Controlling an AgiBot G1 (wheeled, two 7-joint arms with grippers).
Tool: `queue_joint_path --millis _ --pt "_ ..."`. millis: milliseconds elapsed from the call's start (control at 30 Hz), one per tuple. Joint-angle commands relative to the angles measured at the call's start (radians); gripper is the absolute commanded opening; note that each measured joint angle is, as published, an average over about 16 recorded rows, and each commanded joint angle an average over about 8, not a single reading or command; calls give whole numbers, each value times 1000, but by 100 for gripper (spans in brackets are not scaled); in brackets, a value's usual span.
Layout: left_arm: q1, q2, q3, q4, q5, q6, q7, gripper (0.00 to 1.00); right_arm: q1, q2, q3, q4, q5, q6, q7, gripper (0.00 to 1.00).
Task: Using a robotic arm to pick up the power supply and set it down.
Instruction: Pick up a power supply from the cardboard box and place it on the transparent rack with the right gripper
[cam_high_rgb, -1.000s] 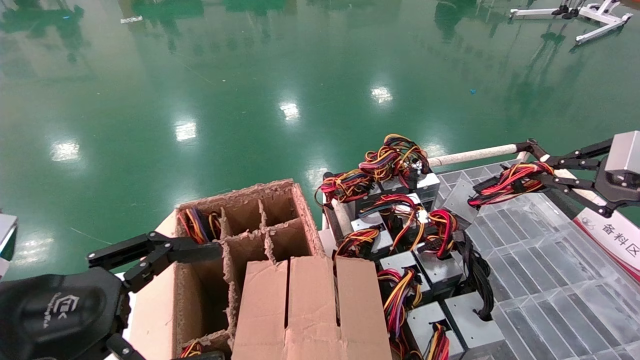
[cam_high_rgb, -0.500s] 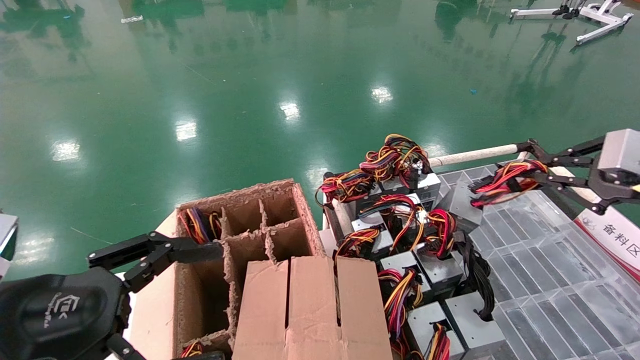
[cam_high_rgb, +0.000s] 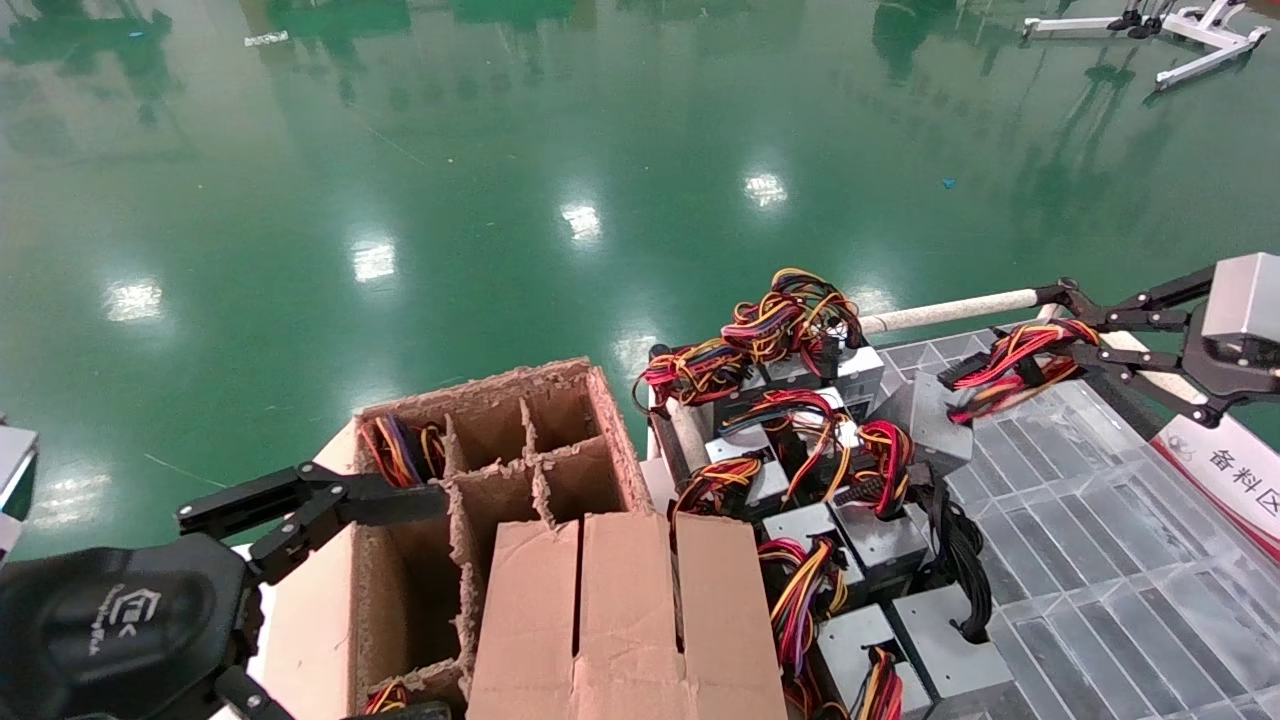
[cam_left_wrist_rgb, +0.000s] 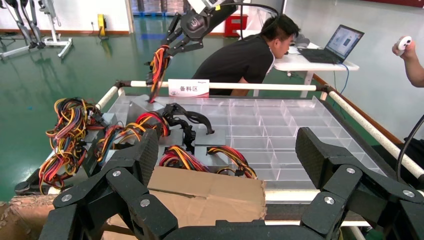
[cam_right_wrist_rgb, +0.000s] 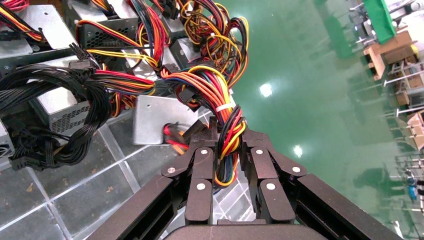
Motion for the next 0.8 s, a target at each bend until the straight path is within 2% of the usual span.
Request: queue_joint_path --millis 33,800 --pt "0 0 0 0 0 0 0 100 0 -4 -2 4 -4 -2 1 0" --pt "0 0 0 0 0 0 0 100 21 31 -27 72 -39 -60 46 0"
